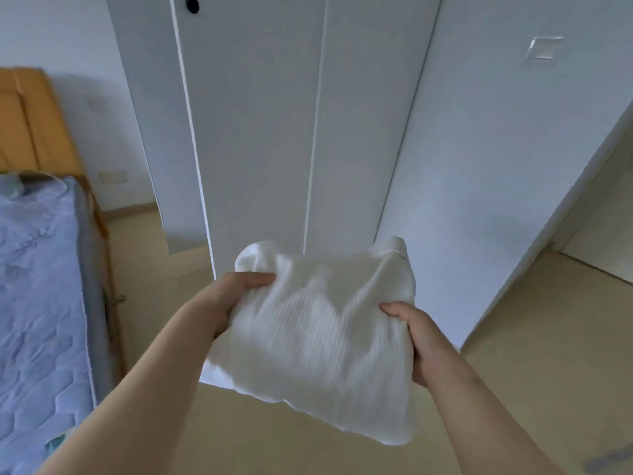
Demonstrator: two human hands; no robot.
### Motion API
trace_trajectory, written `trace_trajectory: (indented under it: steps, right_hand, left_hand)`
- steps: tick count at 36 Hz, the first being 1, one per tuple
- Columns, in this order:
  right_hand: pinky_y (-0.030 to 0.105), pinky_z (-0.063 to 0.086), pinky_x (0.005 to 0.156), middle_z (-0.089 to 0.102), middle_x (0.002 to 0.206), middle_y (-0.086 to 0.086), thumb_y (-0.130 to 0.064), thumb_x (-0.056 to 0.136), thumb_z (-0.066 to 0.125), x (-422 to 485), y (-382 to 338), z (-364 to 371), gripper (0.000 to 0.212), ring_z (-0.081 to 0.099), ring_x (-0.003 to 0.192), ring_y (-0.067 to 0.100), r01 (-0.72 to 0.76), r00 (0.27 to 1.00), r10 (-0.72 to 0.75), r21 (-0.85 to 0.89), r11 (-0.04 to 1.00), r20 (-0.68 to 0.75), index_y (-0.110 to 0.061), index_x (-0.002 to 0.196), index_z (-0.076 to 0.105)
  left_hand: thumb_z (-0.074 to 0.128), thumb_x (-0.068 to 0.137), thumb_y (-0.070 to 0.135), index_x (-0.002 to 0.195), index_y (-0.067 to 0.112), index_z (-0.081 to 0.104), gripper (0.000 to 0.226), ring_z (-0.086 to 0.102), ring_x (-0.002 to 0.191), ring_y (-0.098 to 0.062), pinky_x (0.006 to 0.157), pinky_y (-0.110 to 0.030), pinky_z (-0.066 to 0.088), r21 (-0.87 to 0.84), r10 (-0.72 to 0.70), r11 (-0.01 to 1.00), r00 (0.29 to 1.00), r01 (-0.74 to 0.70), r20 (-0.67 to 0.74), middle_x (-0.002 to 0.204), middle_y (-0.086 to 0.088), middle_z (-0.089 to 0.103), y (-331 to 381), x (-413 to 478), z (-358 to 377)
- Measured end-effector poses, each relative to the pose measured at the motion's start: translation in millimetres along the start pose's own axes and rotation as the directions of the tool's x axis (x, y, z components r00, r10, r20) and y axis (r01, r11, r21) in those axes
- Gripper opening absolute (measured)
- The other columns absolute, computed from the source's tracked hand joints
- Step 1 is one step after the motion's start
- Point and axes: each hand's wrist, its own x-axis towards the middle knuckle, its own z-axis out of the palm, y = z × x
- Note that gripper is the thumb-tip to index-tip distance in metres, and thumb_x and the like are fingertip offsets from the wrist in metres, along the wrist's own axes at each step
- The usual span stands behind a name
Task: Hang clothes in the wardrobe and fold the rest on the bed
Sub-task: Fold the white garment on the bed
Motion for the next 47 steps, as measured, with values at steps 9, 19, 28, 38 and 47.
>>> trace_trajectory:
  steps: [9,19,28,38,47]
  right_hand:
    - [0.032,0.054,0.054,0.072,0.076,0.011,-0.015,0.087,0.055,95.2,-66.5,99.2,0.026,0.069,0.064,0.025,0.024,0.949,0.006,-0.088,0.996,0.316,-0.009,0.113,0.060]
    - [0.033,0.051,0.063,0.072,0.074,0.010,-0.022,0.089,0.052,172.7,-93.6,278.5,0.023,0.068,0.062,0.022,0.049,0.831,0.051,-0.164,0.985,0.554,-0.005,0.095,0.067]
    - [0.034,0.052,0.063,0.072,0.076,0.011,-0.025,0.088,0.054,248.8,-109.1,429.8,0.024,0.068,0.067,0.025,0.066,0.745,0.074,-0.184,0.981,0.663,-0.006,0.099,0.067]
    - [0.034,0.051,0.061,0.072,0.074,0.011,-0.023,0.087,0.055,353.1,-134.1,551.6,0.026,0.070,0.062,0.025,0.083,0.680,0.064,-0.164,0.983,0.731,-0.008,0.105,0.064]
    - [0.033,0.051,0.060,0.072,0.074,0.011,-0.021,0.088,0.052,437.7,-165.5,655.2,0.023,0.069,0.062,0.025,0.082,0.640,0.065,-0.152,0.985,0.766,-0.007,0.102,0.065]
  left_hand:
    - [0.063,0.085,0.019,0.088,0.007,0.057,0.013,0.065,0.060,-0.028,0.058,-0.035,0.045,-0.046,0.137,0.987,0.950,-0.156,-0.280,0.056,-0.010,0.068,84.2,15.0,-65.0]
    - [0.063,0.084,0.019,0.102,0.006,0.057,0.023,0.062,0.067,-0.031,0.052,-0.036,0.051,-0.064,0.195,0.963,0.842,-0.261,-0.504,0.074,-0.016,0.069,163.2,30.5,-211.0]
    - [0.064,0.083,0.021,0.119,0.005,0.052,0.042,0.060,0.076,-0.031,0.062,-0.038,0.047,-0.034,0.217,0.950,0.738,-0.310,-0.639,0.091,-0.016,0.064,229.6,52.7,-330.6]
    - [0.066,0.083,0.023,0.108,0.009,0.054,0.032,0.061,0.073,-0.028,0.058,-0.034,0.044,-0.027,0.221,0.935,0.640,-0.354,-0.736,0.086,-0.014,0.065,299.9,114.4,-416.5]
    - [0.067,0.081,0.025,0.114,0.010,0.050,0.041,0.062,0.077,-0.028,0.060,-0.035,0.046,-0.006,0.225,0.930,0.581,-0.368,-0.782,0.091,-0.014,0.064,372.8,180.5,-494.9]
